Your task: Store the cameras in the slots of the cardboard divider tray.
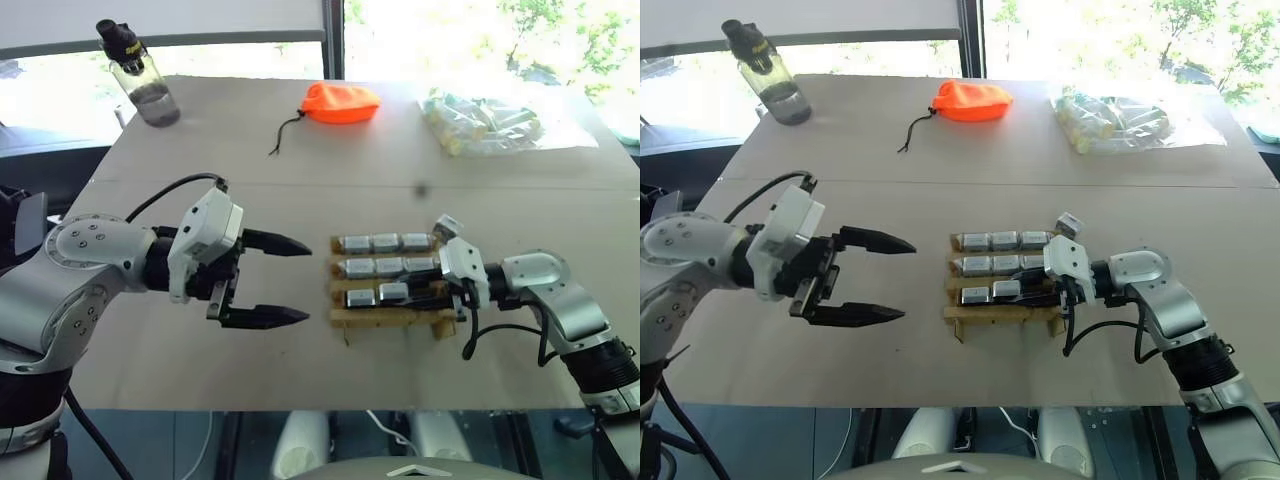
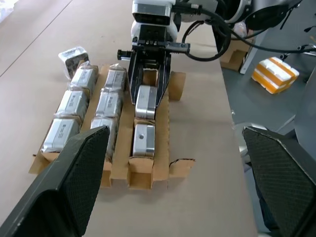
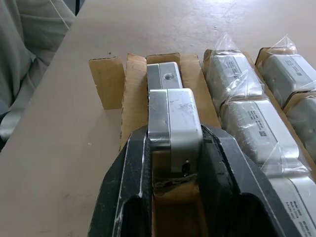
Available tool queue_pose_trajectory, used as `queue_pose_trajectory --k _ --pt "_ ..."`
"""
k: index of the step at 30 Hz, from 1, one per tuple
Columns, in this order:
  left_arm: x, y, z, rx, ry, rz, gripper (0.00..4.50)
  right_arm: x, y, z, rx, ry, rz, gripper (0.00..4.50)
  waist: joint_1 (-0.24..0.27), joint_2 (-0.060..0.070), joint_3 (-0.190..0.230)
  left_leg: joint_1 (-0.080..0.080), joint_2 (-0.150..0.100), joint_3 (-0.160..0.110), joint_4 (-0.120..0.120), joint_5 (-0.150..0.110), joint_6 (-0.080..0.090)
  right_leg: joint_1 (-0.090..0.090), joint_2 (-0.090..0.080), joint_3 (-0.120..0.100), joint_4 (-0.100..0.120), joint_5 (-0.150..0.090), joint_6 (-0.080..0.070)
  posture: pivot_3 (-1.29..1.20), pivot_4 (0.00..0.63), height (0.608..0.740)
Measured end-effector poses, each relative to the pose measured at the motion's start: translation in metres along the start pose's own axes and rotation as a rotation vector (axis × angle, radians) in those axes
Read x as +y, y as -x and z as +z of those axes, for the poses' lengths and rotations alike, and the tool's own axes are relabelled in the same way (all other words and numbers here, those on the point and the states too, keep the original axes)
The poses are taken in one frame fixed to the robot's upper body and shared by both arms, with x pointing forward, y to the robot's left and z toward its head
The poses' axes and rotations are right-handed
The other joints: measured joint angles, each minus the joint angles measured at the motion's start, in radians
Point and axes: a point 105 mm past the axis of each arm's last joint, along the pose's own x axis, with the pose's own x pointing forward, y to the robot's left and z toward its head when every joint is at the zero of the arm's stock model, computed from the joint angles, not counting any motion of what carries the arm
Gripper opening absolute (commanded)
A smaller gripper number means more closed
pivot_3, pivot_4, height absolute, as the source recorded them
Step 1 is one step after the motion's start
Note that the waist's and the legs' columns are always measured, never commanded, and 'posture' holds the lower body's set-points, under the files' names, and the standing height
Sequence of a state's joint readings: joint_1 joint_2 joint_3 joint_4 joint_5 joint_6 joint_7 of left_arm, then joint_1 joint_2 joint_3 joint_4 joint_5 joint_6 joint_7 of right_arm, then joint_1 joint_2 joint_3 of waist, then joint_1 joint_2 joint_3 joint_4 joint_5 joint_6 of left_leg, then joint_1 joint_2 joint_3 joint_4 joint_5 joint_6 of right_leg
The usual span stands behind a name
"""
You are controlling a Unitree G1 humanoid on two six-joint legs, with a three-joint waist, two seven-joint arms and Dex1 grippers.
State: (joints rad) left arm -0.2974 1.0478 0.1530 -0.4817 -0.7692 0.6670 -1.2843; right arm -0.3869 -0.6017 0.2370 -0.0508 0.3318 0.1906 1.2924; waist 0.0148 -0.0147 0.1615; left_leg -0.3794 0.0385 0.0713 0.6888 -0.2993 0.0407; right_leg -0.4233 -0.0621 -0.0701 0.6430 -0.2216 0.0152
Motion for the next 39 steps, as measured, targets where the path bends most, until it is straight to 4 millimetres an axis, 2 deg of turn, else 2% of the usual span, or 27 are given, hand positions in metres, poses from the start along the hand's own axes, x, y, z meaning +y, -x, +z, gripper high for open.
queue_pose_trajectory --k 2,3,7,10,13,16,19,21,23,28,39 --pt "0.0 0.0 0.0 0.0 0.0 -0.001 4.5 0.0 0.0 0.001 -0.001 -0.011 0.008 1.77 0.0 0.0 0.0 0.0 0.0 0.0 0.0 0.0 0.0 0.0 0.0 0.0 0.0 0.0 0.0 0.0 0.15 0.726" --pt "0.0 0.0 0.0 0.0 0.0 -0.001 4.5 0.001 0.0 0.0 0.0 -0.018 0.015 2.05 0.0 0.0 0.0 0.0 0.0 0.0 0.0 0.0 0.0 0.0 0.0 0.0 0.0 0.0 0.0 0.0 0.15 0.726" --pt "0.0 -0.001 0.001 0.0 -0.004 -0.004 4.5 0.007 0.007 -0.003 -0.002 -0.09 0.044 3.95 -0.001 0.0 0.0 0.0 0.0 0.0 0.0 0.0 0.0 0.0 0.0 0.0 0.0 0.0 0.0 0.0 0.15 0.726" --pt "0.0 -0.001 0.001 0.001 -0.004 -0.005 4.5 0.01 0.014 -0.003 -0.017 -0.124 0.042 3.95 0.0 0.0 0.0 0.0 0.0 0.0 0.0 0.0 0.0 0.0 0.0 0.0 0.0 0.0 0.0 0.0 0.15 0.726" --pt "0.0 -0.001 0.001 0.001 -0.005 -0.005 4.5 0.004 0.027 0.01 -0.092 -0.154 -0.016 3.95 -0.001 0.0 0.0 0.0 0.0 0.0 0.0 0.0 0.0 0.0 0.0 0.0 0.0 0.0 0.0 0.0 0.15 0.726" --pt "0.0 -0.001 0.001 -0.002 -0.007 -0.005 4.5 -0.014 0.044 0.024 -0.137 -0.137 -0.132 3.95 -0.003 0.0 0.0 0.001 0.0 0.001 0.0 0.0 0.0 0.0 0.0 0.001 0.0 0.0 0.0 0.0 0.15 0.726" --pt "0.001 -0.002 0.002 -0.008 -0.01 -0.007 4.5 -0.046 0.06 0.027 -0.154 -0.108 -0.289 3.95 -0.003 0.0 0.0 0.001 0.0 0.001 0.0 0.0 0.0 0.0 0.001 0.001 0.001 0.0 0.0 0.0 0.15 0.726" --pt "0.001 -0.003 0.002 -0.011 -0.012 -0.011 4.5 -0.064 0.07 0.023 -0.146 -0.1 -0.397 3.95 -0.003 0.0 0.0 0.001 0.0 0.001 0.0 0.0 0.0 0.0 0.001 0.001 0.001 0.0 0.0 0.0 0.15 0.726" --pt "0.001 -0.003 0.002 -0.011 -0.018 -0.008 4.5 -0.079 0.074 0.006 -0.111 -0.12 -0.499 3.95 0.0 0.0 0.0 -0.001 0.0 0.0 -0.001 0.0 0.0 -0.001 0.0 0.001 0.0 0.0 0.0 0.0 0.15 0.726" --pt "0.004 -0.002 0.004 -0.022 -0.03 0.021 4.5 -0.087 0.077 -0.023 -0.053 -0.203 -0.589 3.95 -0.001 0.0 0.0 -0.004 0.0 0.001 -0.001 0.0 0.0 -0.004 -0.001 0.001 0.0 0.0 0.0 0.0 0.15 0.726" --pt "0.005 0.0 0.004 -0.029 -0.032 0.046 4.5 -0.091 0.088 -0.041 0.039 -0.246 -0.669 3.95 -0.003 0.0 0.0 -0.002 0.0 0.002 -0.001 0.0 0.0 -0.004 0.0 0.001 0.002 0.0 0.0 0.0 0.15 0.726"
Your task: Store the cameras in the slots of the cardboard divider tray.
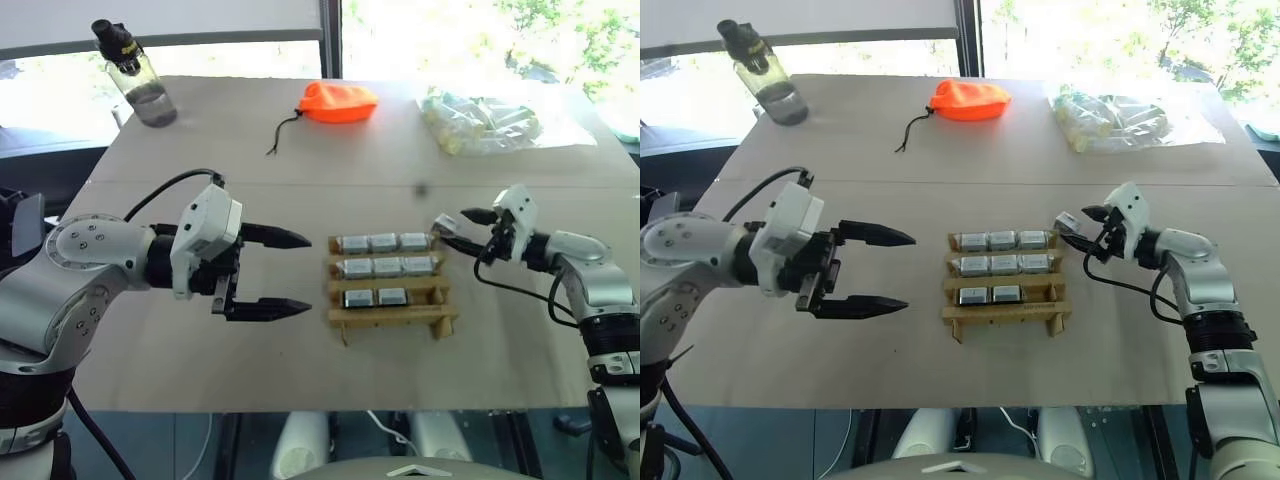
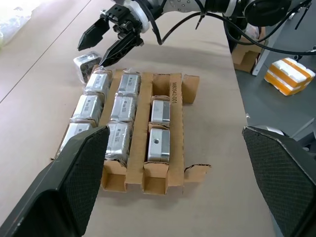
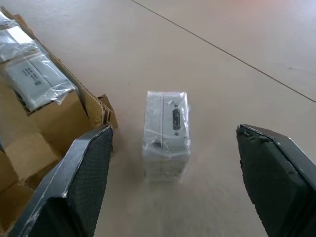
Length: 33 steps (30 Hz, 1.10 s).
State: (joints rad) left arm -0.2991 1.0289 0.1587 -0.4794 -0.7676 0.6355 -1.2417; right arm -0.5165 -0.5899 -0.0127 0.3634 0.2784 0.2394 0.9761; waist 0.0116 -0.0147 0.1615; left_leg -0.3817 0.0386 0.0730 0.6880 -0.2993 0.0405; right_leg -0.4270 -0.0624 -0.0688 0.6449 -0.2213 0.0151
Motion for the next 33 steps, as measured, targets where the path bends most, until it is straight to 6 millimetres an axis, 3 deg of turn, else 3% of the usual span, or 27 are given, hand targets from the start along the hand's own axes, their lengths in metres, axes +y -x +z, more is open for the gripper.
queue_pose_trajectory --k 7,8,9,13,15,21,27,33 --pt "0.001 0.001 -0.001 -0.002 -0.005 0.004 4.5 0.0 0.0 -0.008 0.053 -0.077 -0.009 3.95 0.0 0.0 0.0 0.0 0.0 0.0 0.0 0.0 0.0 0.0 0.0 0.0 0.0 0.0 0.0 0.0 0.15 0.726" --pt "0.001 0.001 -0.001 -0.001 -0.004 0.006 4.5 0.0 0.0 -0.008 0.056 -0.081 -0.009 3.45 0.0 0.0 0.0 0.0 0.0 0.0 0.0 0.0 0.0 0.0 0.0 0.0 0.0 0.0 0.0 0.0 0.15 0.726" --pt "0.002 0.001 -0.002 0.001 -0.005 0.01 4.5 0.001 0.0 -0.008 0.058 -0.085 -0.008 3.23 0.0 0.0 0.0 0.0 0.0 0.0 0.0 0.0 0.0 0.0 0.0 0.0 0.0 0.0 0.0 0.0 0.15 0.726" --pt "0.004 0.002 -0.002 0.003 -0.014 0.019 4.5 0.002 -0.002 -0.001 0.037 -0.08 -0.004 1.17 0.0 0.0 0.0 0.0 0.0 0.0 0.0 0.0 0.0 0.0 0.0 0.0 0.0 0.0 0.0 0.0 0.15 0.726" --pt "0.003 0.002 -0.002 0.002 -0.016 0.017 4.5 0.003 -0.003 0.0 0.031 -0.079 0.0 0.68 0.0 0.0 0.0 0.0 0.0 0.0 0.0 0.0 0.0 0.0 0.0 0.0 0.0 0.0 0.0 0.0 0.15 0.726" --pt "0.003 0.002 -0.002 -0.002 -0.019 0.015 4.5 0.01 -0.002 0.011 -0.006 -0.072 0.044 0.68 0.001 0.0 0.0 0.0 0.0 0.0 0.0 0.0 0.0 0.0 0.0 0.0 0.0 0.0 0.0 0.0 0.15 0.726" --pt "0.005 0.0 0.0 -0.021 -0.023 0.007 4.5 0.016 0.021 0.026 -0.103 -0.035 0.154 0.68 0.002 0.0 0.0 -0.001 0.0 0.0 0.0 0.0 0.0 0.0 0.0 0.0 -0.001 0.0 0.0 0.0 0.15 0.726" --pt "0.004 -0.001 0.002 -0.04 -0.023 -0.015 4.5 0.055 0.05 0.049 -0.223 0.096 0.396 0.68 0.0 0.0 0.0 0.0 0.0 0.0 0.0 0.0 0.0 0.0 0.001 0.0 0.0 0.0 0.0 0.0 0.15 0.726"
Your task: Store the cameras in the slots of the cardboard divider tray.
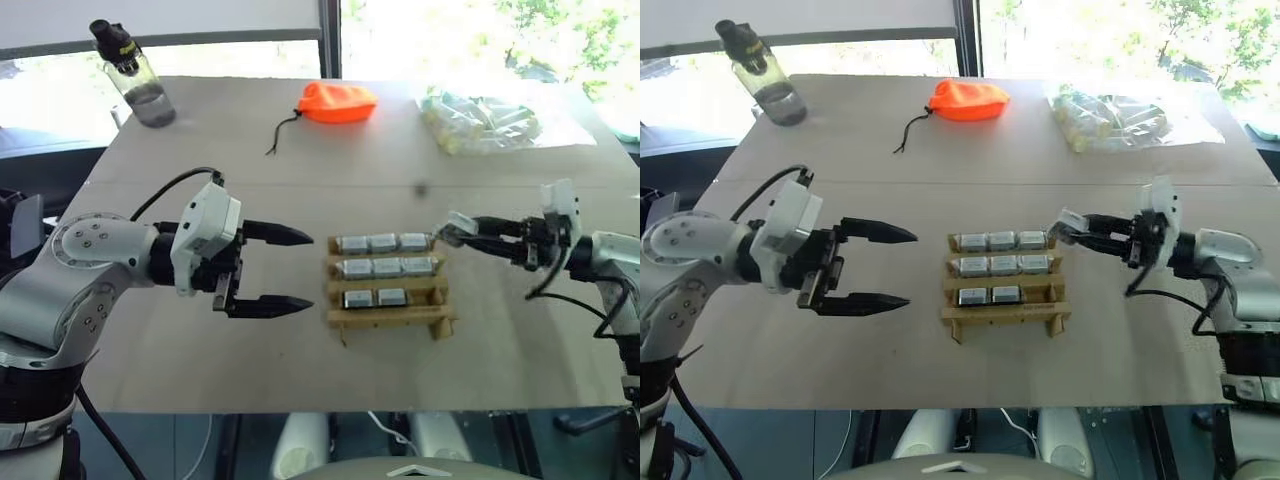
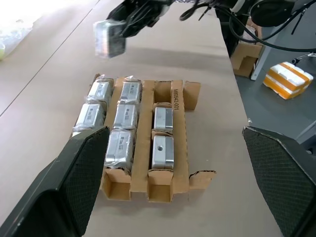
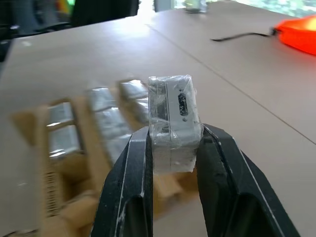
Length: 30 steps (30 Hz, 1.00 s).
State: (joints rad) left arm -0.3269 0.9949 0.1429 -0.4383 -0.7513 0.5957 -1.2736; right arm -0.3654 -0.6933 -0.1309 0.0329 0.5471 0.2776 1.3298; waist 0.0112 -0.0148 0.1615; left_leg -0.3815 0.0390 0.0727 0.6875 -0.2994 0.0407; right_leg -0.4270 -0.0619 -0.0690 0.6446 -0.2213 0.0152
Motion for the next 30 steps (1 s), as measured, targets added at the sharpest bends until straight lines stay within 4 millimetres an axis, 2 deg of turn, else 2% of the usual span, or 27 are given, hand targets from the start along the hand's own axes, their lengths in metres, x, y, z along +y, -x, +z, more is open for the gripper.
queue_pose_trajectory --k 5,15,22,30 --pt "0.001 -0.002 0.004 -0.03 -0.004 -0.015 4.5 0.028 -0.004 -0.014 0.095 0.064 0.153 0.68 0.002 0.0 0.0 0.0 0.0 0.001 0.001 0.0 0.0 0.0 0.0 0.0 0.0 0.0 0.0 0.0 0.15 0.726" --pt "0.001 -0.005 0.007 -0.055 0.005 -0.033 4.5 0.048 -0.022 -0.021 0.154 0.136 0.263 0.68 0.002 0.0 0.0 0.0 0.0 0.001 0.001 0.0 0.0 0.0 0.0 0.001 0.0 0.0 0.0 0.0 0.15 0.726" --pt "0.002 -0.006 0.006 -0.051 0.016 -0.019 4.5 0.05 -0.022 -0.028 0.23 0.165 0.294 0.68 0.003 0.0 0.0 0.001 0.0 0.001 0.001 0.0 0.0 0.0 0.0 0.001 0.0 0.0 0.0 0.0 0.15 0.726" --pt "-0.002 -0.008 0.006 -0.051 0.021 -0.021 4.5 0.042 -0.025 -0.029 0.279 0.202 0.308 0.68 0.002 -0.001 0.0 0.002 0.0 0.001 0.002 0.0 0.0 0.001 0.0 0.001 0.0 0.0 0.0 0.0 0.15 0.726"
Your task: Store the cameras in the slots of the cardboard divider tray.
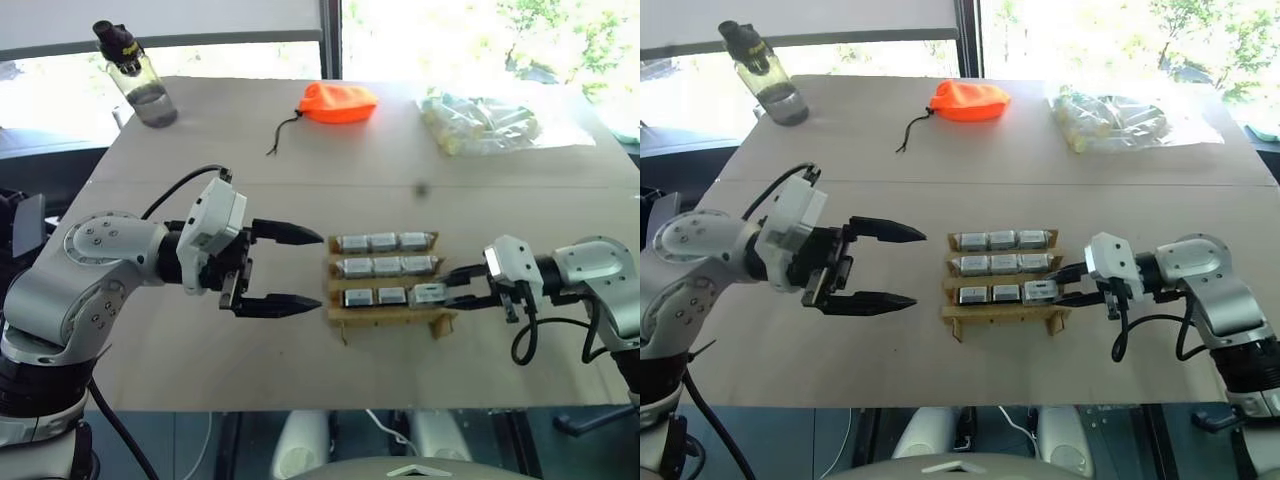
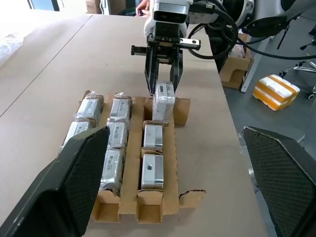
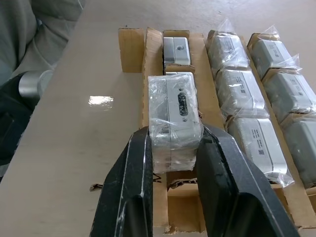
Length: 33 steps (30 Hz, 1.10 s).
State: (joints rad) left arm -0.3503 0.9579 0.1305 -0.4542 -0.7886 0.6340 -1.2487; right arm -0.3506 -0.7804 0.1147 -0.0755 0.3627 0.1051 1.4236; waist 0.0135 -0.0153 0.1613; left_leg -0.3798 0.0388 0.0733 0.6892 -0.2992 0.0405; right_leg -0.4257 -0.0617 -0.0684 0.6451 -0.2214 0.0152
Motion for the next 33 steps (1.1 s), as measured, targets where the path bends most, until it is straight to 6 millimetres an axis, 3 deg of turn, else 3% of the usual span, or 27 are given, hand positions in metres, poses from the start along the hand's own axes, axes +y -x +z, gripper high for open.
queue_pose_trajectory --k 4,13,19,21,26,30,33 --pt "0.0 0.0 0.0 0.001 0.001 0.005 4.5 -0.003 0.001 -0.014 0.037 -0.032 -0.026 0.68 0.002 0.0 0.0 0.0 0.0 0.0 0.001 0.0 0.0 0.001 0.0 0.0 0.0 0.0 0.0 0.0 0.15 0.726" --pt "0.0 0.0 0.0 0.003 0.004 0.007 4.5 -0.001 0.001 -0.021 0.037 -0.056 -0.014 0.68 0.006 0.0 0.0 0.0 -0.001 -0.002 0.001 0.0 0.0 0.002 -0.001 -0.002 -0.002 0.0 0.0 0.0 0.15 0.726" --pt "0.0 0.0 0.0 0.003 0.003 0.006 4.5 0.002 0.006 -0.026 0.06 -0.132 0.001 3.7 0.003 0.0 0.0 0.0 -0.001 -0.002 0.001 0.0 0.0 0.003 -0.001 -0.002 -0.002 0.0 0.0 0.0 0.15 0.726" --pt "0.0 0.0 0.0 0.003 0.003 0.006 4.5 0.002 0.007 -0.025 0.041 -0.154 -0.008 4.47 0.001 0.0 0.0 0.0 0.0 -0.002 0.001 0.0 0.0 0.003 -0.001 -0.002 -0.002 0.0 0.0 0.0 0.15 0.726" --pt "0.0 0.003 -0.005 0.007 0.014 0.029 4.5 0.012 0.017 -0.017 -0.031 -0.232 -0.003 4.47 0.0 0.0 0.0 0.0 0.0 -0.002 0.001 0.0 0.0 0.003 -0.001 -0.001 -0.002 0.0 0.0 0.0 0.15 0.726" --pt "0.004 0.014 -0.037 0.036 0.121 0.161 4.5 0.013 0.038 -0.015 -0.124 -0.295 -0.115 4.47 0.001 0.0 0.0 0.0 0.0 -0.002 0.0 0.0 0.0 0.003 -0.001 -0.001 -0.002 0.0 0.0 0.0 0.15 0.726" --pt "0.01 0.023 -0.058 0.061 0.158 0.298 4.5 0.012 0.053 -0.028 -0.132 -0.34 -0.205 4.47 0.003 0.0 0.0 0.001 0.0 -0.002 0.0 0.0 0.0 0.003 -0.001 -0.001 -0.002 0.0 0.0 0.0 0.15 0.726"
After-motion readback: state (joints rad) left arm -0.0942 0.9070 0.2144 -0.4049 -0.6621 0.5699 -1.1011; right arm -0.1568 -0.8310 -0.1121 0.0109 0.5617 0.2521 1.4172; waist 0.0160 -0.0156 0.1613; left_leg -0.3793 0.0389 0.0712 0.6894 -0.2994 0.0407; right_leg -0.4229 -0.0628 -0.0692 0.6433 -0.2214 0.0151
